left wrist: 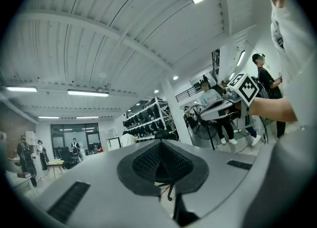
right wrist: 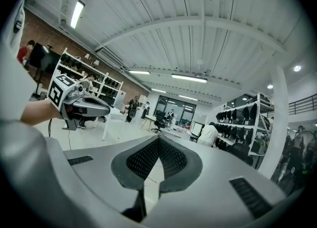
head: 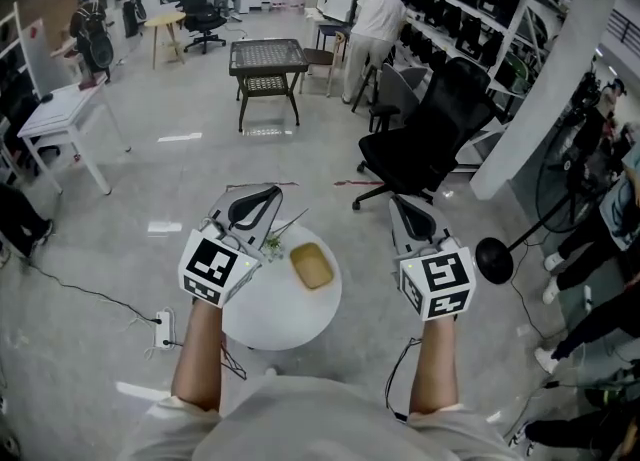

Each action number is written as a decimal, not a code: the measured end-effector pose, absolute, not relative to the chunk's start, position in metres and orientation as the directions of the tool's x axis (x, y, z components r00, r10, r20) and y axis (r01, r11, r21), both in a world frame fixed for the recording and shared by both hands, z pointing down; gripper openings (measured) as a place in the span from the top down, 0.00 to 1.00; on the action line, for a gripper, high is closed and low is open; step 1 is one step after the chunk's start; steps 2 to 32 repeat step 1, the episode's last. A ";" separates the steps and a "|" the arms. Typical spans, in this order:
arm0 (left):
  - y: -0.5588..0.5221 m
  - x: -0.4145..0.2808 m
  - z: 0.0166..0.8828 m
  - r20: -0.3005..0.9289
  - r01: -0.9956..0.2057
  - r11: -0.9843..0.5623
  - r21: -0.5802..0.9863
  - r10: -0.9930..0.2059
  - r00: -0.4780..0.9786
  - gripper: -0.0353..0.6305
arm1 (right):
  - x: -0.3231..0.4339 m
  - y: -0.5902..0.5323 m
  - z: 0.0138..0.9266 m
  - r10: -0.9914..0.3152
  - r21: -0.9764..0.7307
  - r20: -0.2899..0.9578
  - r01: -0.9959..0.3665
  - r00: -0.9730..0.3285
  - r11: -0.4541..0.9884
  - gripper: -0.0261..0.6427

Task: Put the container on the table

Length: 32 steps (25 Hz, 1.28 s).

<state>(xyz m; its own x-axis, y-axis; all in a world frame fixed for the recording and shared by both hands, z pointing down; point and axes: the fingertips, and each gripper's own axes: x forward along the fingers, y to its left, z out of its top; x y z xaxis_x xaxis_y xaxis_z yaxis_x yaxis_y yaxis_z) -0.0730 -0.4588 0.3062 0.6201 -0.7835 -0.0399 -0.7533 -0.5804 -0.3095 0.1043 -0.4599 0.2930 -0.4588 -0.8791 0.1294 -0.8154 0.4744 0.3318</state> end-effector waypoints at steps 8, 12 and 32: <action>-0.459 -0.074 0.307 -0.039 -0.753 -0.581 -0.310 -0.783 0.621 0.92 | 0.104 -0.460 0.293 -0.879 0.332 0.129 -0.815 -0.459 0.474 0.94; -0.459 -0.074 0.307 -0.039 -0.753 -0.581 -0.310 -0.783 0.621 0.92 | 0.104 -0.460 0.293 -0.879 0.332 0.129 -0.815 -0.459 0.474 0.94; -0.459 -0.074 0.307 -0.039 -0.753 -0.581 -0.310 -0.783 0.621 0.92 | 0.104 -0.460 0.293 -0.879 0.332 0.129 -0.815 -0.459 0.474 0.94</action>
